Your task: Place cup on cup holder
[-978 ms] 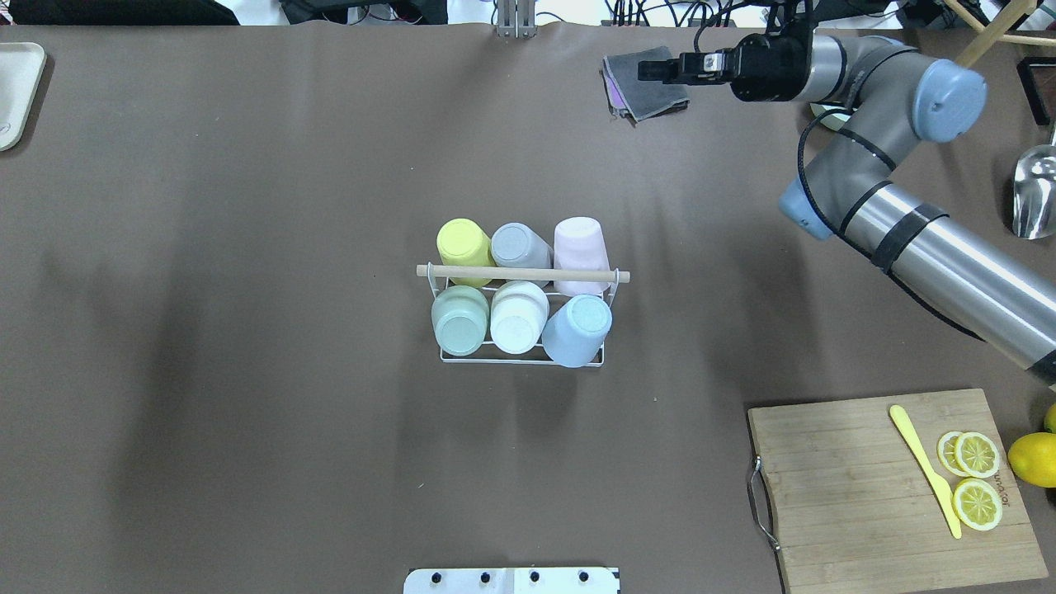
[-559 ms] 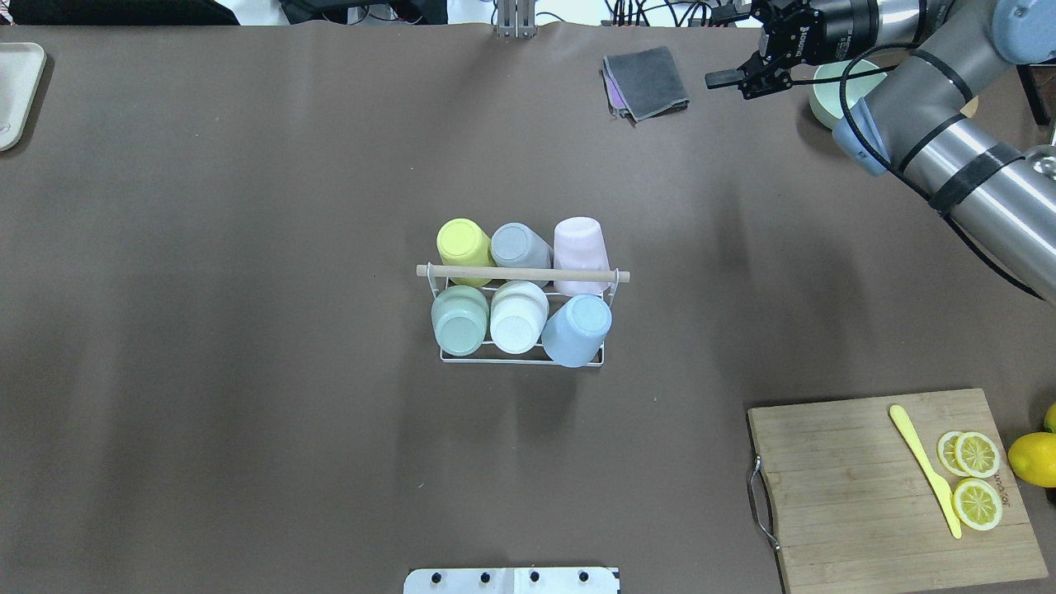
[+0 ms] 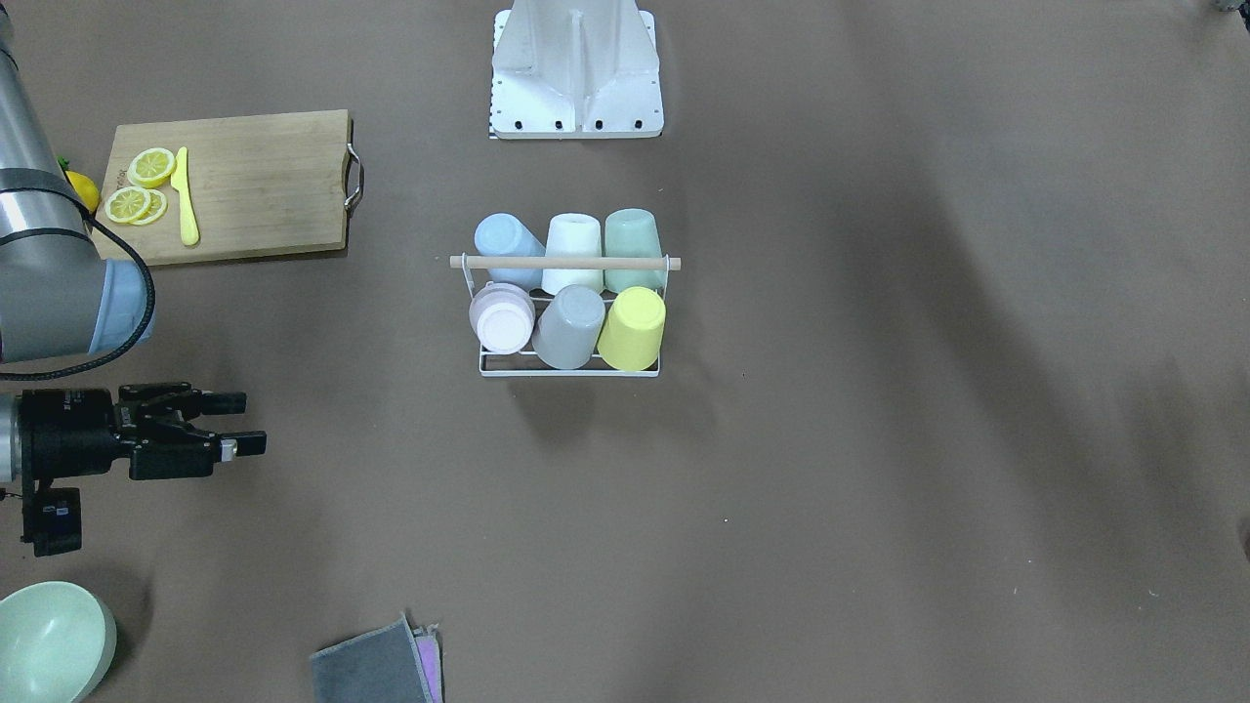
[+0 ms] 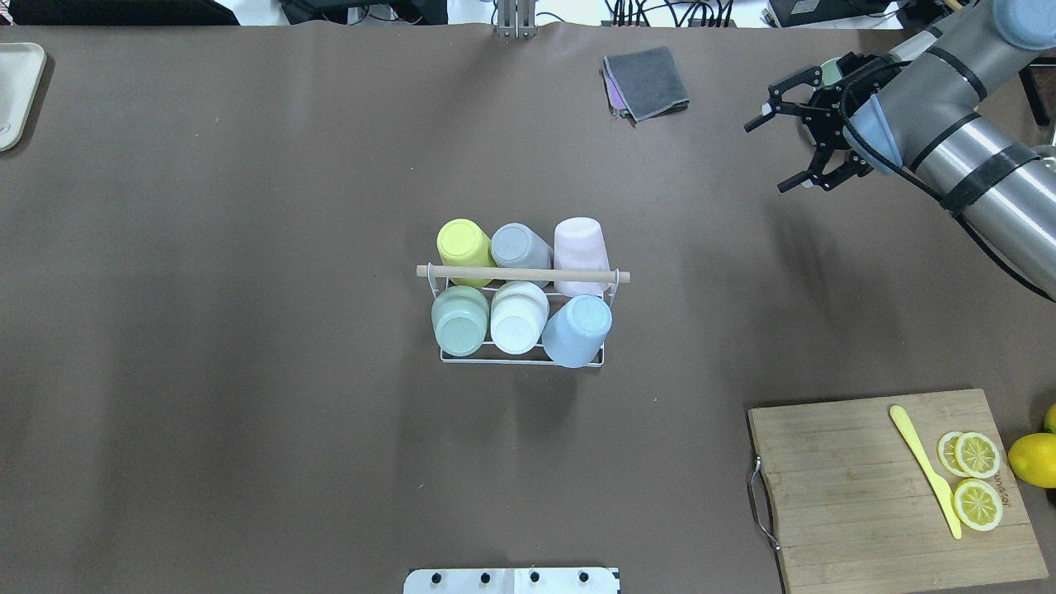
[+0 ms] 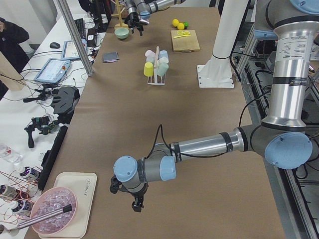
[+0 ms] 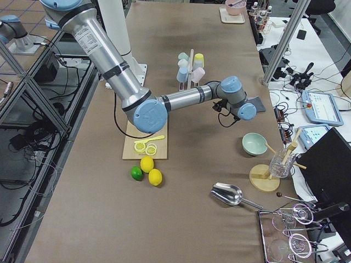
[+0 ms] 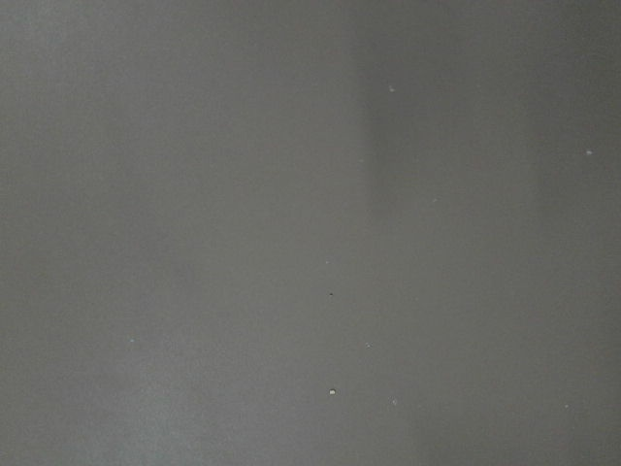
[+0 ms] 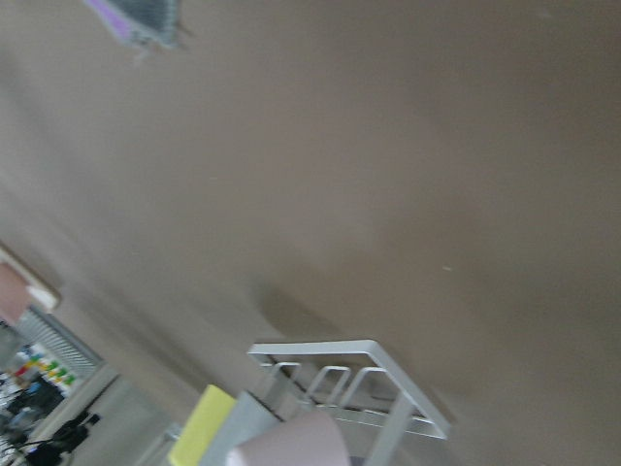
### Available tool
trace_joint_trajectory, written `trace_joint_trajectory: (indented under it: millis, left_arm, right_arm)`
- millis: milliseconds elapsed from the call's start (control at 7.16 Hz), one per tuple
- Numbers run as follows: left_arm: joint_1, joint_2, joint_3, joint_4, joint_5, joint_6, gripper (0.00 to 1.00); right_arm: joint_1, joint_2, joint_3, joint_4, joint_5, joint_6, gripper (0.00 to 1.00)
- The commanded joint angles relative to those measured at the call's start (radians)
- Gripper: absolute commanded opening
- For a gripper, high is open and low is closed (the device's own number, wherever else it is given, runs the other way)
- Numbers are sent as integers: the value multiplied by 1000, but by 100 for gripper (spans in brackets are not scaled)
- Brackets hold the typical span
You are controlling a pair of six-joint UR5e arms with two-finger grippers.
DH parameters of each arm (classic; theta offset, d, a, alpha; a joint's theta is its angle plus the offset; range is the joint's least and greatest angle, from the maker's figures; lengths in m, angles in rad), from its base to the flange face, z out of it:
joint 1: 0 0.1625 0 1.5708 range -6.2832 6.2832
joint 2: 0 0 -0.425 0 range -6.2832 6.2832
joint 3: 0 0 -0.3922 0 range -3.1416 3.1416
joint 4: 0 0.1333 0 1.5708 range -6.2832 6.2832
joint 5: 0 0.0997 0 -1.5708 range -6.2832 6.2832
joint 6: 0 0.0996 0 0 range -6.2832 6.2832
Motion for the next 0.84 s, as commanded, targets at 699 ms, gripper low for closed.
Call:
trace_joint_trajectory:
  millis: [699]
  left_arm:
    - [5, 91, -174, -65, -31, -267, 97]
  right_arm:
    - [66, -400, 514, 361, -732, 5, 100]
